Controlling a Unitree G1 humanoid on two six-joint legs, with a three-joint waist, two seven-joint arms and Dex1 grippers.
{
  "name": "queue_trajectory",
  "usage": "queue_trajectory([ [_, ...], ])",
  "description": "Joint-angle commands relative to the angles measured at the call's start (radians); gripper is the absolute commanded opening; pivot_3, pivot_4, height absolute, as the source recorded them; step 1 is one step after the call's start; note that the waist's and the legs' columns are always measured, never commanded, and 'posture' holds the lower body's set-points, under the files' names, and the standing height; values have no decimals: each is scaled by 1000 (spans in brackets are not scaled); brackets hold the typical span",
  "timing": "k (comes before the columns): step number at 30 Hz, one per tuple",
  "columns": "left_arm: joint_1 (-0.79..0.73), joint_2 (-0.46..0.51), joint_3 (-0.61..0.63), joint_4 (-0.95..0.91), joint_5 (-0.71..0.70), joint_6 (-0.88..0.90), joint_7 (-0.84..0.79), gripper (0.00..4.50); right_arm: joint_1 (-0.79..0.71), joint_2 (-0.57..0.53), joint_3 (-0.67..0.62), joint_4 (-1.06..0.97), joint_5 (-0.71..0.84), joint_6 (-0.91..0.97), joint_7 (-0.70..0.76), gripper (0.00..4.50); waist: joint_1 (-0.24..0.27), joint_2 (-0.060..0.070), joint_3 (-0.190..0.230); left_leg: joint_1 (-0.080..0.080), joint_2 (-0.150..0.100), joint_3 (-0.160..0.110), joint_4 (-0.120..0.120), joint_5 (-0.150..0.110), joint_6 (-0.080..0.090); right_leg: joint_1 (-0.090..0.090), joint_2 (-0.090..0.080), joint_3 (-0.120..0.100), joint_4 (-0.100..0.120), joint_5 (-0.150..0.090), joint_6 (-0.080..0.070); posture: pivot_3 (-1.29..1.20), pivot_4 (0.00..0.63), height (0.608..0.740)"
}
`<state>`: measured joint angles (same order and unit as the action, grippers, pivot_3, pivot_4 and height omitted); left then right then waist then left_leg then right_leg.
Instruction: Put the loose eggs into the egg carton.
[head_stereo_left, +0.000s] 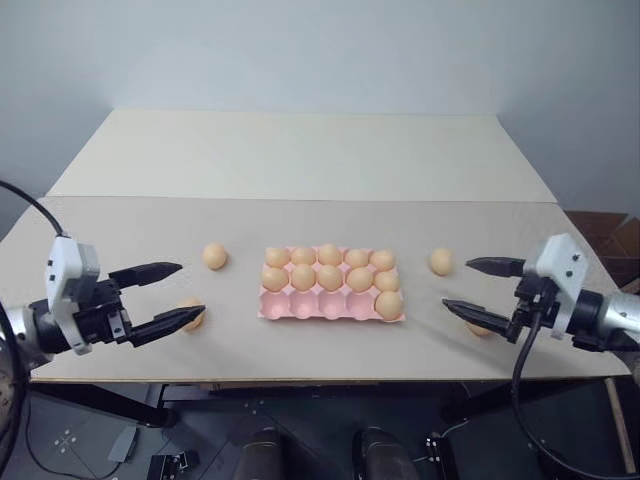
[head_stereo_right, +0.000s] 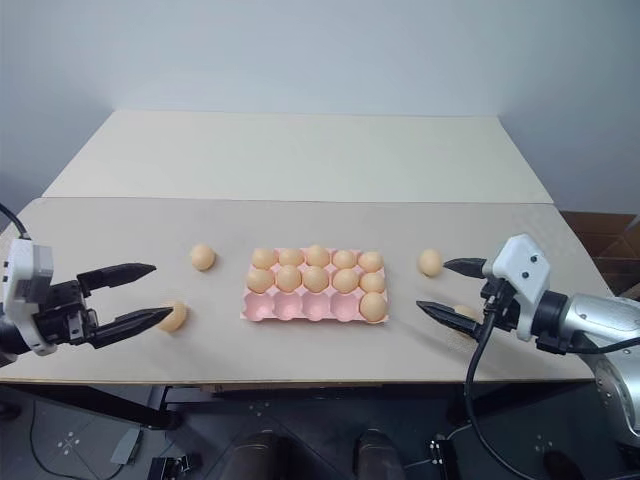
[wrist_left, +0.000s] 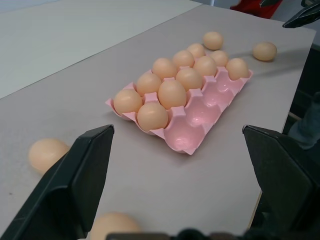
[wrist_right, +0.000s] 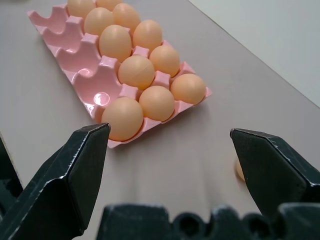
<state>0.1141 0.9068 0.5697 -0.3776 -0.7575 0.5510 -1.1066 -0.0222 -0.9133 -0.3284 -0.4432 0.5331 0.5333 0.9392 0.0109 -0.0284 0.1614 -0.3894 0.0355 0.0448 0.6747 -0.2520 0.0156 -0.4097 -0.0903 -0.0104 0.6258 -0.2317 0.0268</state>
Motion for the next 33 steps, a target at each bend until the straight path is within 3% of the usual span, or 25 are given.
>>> queue_trajectory([
  [1,-7,-3,38,-25,-28,15,38,4481,-25,-11,-16,-13,9,-15,6,4500,0,0,0,0,0,0,0,0,0,0,0,0,0,0,0,0,150,740],
  [12,-31,42,21,-41,-71,25,0,4481,23,-55,-85,-10,-15,30,-18,4500,2,0,0,0,0,0,0,0,0,0,0,0,0,0,0,0,150,740],
  [16,-35,30,1,-52,-72,24,0,4481,32,-78,-94,-23,-38,177,-129,4500,0,0,0,0,0,1,0,0,0,0,0,0,0,0,-1,0,150,740],
  [22,-42,18,-33,-62,-77,26,6,4481,-13,-78,-31,-10,-65,396,-266,4500,-1,0,0,0,0,1,0,0,0,-1,0,1,0,-1,-1,0,150,740],
  [33,-41,16,-34,-69,-77,32,12,4481,-67,0,76,-27,-58,621,-382,4500,0,0,0,-3,-1,1,0,0,0,-4,0,1,0,1,0,0,150,740],
])
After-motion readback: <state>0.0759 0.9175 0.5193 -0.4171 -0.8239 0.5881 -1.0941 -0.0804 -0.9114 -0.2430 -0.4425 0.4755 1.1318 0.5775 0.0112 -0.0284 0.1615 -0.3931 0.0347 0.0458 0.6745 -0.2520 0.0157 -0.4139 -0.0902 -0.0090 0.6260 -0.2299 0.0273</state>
